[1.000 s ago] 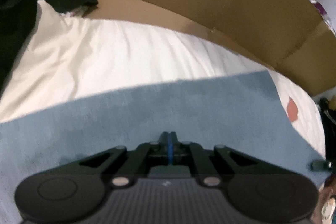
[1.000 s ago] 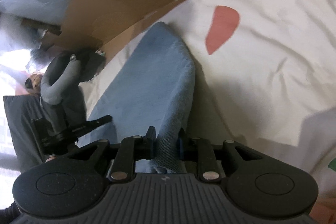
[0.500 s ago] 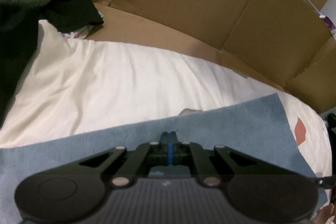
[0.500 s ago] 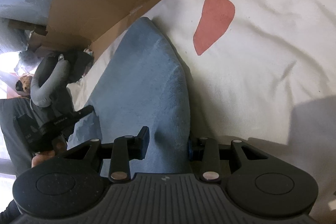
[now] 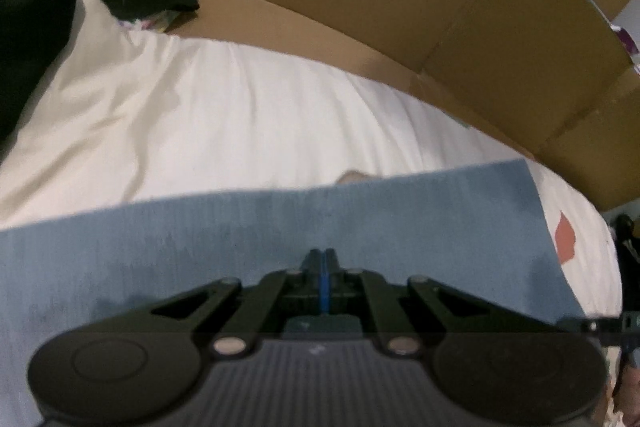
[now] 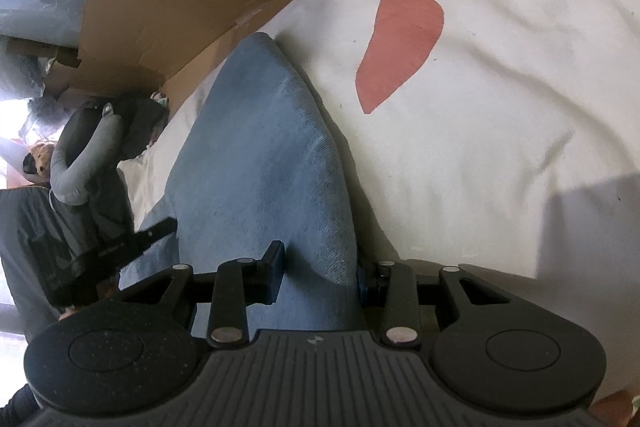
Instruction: Fold clothes
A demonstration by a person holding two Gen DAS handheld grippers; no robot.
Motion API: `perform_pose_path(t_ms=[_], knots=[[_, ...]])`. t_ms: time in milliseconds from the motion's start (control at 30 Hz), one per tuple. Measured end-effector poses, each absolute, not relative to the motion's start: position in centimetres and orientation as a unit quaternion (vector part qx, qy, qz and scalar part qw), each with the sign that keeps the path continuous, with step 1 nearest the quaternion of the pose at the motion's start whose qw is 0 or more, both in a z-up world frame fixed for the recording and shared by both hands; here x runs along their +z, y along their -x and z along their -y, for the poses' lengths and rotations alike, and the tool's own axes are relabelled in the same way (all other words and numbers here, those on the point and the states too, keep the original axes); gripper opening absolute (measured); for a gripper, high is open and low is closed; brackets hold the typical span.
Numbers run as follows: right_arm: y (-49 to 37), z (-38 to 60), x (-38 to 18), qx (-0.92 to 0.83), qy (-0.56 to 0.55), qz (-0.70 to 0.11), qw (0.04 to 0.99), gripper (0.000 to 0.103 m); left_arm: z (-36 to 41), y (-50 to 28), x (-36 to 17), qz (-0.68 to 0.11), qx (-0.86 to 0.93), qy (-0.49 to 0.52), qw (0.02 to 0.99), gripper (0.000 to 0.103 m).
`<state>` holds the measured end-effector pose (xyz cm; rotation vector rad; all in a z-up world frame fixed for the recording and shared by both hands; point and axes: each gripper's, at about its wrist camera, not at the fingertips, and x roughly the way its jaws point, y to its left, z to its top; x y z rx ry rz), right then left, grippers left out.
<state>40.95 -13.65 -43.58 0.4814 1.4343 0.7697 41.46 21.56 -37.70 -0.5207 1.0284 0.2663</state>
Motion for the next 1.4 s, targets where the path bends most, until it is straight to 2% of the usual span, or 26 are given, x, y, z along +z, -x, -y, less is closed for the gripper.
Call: perform_pose_path(t_ms=[133, 300, 333, 967, 1367, 1400], knots=[[-40.9, 13.8, -43.7, 0.34, -0.219, -0.63, 0.663, 0.031, -20.3, -40.4, -37.5, -0.49, 0.118, 0.247, 0.828, 0.002], [-40.6, 14.1, -43.7, 0.342, -0.23, -0.619, 0.668, 0.012, -18.5, -39.0, -37.5, -0.511, 0.103, 0.245, 0.818, 0.002], [-40.6, 14.0, -43.6, 0.343, -0.23, -0.617, 0.669, 0.011, -18.2, -38.5, -37.6, -0.515, 0.101, 0.248, 0.814, 0.002], [-39.3, 12.1, -38.1, 0.379, -0.195, -0.577, 0.697, 0.007, -13.7, -29.8, -37.7, -0.546, 0.05, 0.273, 0.791, 0.002], [-37.4, 7.0, -30.1, 0.428, -0.13, -0.548, 0.707, 0.007, -14.0, -27.7, -36.5, -0.525, 0.031, 0.266, 0.808, 0.003], [-37.2, 6.5, -29.4, 0.43, -0.125, -0.546, 0.708, 0.007, -14.4, -27.5, -36.1, -0.515, 0.037, 0.264, 0.814, 0.007]])
